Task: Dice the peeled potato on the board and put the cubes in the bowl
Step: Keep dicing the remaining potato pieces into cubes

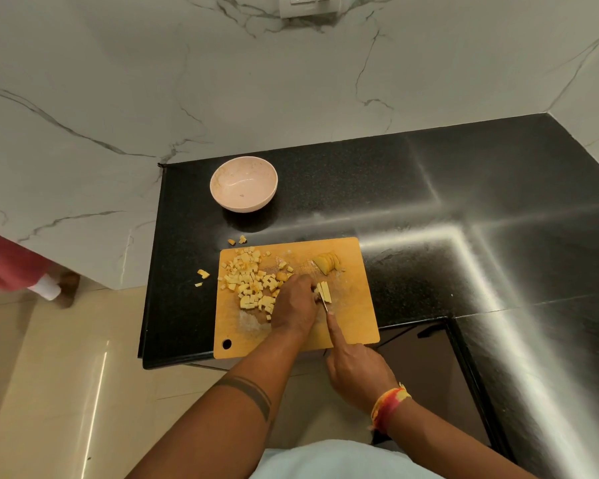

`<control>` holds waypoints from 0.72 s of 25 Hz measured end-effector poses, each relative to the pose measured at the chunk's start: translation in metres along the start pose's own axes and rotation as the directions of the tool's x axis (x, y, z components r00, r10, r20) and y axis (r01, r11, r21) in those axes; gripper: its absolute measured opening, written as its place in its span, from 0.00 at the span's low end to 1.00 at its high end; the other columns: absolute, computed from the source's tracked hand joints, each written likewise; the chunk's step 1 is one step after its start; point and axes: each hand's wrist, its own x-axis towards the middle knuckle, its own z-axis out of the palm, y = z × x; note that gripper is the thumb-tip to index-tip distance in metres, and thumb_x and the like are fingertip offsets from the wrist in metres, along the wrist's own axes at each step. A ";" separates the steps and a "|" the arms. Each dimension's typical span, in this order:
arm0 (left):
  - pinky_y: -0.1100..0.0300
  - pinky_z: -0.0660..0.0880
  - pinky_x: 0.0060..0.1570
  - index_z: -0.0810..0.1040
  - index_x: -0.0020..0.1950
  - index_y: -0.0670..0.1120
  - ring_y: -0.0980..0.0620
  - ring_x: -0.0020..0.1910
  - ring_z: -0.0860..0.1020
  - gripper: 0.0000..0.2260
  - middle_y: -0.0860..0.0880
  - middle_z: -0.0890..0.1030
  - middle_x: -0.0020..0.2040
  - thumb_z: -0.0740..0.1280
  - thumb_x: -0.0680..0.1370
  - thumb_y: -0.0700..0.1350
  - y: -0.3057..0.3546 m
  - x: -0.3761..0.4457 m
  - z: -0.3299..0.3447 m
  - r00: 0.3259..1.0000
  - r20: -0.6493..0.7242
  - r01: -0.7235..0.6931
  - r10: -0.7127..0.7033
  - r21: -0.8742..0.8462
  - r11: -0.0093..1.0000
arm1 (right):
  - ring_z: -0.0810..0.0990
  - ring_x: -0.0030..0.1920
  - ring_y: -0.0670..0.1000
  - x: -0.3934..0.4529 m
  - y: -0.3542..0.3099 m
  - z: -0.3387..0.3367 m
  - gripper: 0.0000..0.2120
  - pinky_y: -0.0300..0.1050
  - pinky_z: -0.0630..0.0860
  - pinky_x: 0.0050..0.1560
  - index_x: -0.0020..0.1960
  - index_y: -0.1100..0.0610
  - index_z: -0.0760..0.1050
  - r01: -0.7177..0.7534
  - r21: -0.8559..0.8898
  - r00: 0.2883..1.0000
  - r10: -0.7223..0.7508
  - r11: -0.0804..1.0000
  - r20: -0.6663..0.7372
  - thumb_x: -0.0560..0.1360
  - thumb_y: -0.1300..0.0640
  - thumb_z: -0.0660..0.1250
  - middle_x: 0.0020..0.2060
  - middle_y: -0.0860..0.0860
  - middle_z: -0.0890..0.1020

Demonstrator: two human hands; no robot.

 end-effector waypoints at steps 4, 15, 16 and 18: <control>0.52 0.77 0.51 0.81 0.58 0.45 0.46 0.54 0.77 0.08 0.46 0.79 0.55 0.68 0.80 0.40 0.001 0.001 -0.001 1.000 0.007 0.004 -0.004 -0.012 1.000 | 0.77 0.32 0.53 -0.014 0.014 0.008 0.37 0.51 0.76 0.35 0.80 0.44 0.31 0.019 0.036 1.000 -0.019 0.999 0.014 0.81 0.51 0.52 0.36 0.51 0.80; 0.49 0.74 0.62 0.72 0.70 0.48 0.45 0.65 0.71 0.18 0.47 0.69 0.66 0.66 0.82 0.52 0.023 0.003 0.005 0.998 0.063 -0.008 0.001 0.109 0.994 | 0.73 0.30 0.50 0.012 0.022 -0.019 0.35 0.49 0.65 0.29 0.83 0.44 0.40 -0.059 0.142 0.993 0.073 0.988 -0.094 0.82 0.51 0.54 0.31 0.48 0.74; 0.50 0.73 0.63 0.72 0.70 0.48 0.45 0.66 0.70 0.17 0.47 0.70 0.66 0.66 0.82 0.50 0.021 0.006 0.004 0.995 0.082 -0.070 0.060 0.116 0.991 | 0.73 0.30 0.51 0.013 0.020 -0.017 0.35 0.49 0.66 0.30 0.83 0.44 0.40 -0.059 0.144 0.993 0.072 0.988 -0.089 0.82 0.51 0.54 0.31 0.48 0.75; 0.51 0.72 0.64 0.73 0.69 0.47 0.46 0.66 0.69 0.16 0.47 0.71 0.66 0.67 0.82 0.46 0.015 0.011 0.001 0.976 0.121 -0.194 0.180 0.124 0.973 | 0.73 0.29 0.51 0.013 0.019 -0.014 0.35 0.48 0.67 0.30 0.83 0.44 0.39 -0.064 0.160 0.992 0.081 0.985 -0.098 0.81 0.52 0.54 0.31 0.48 0.75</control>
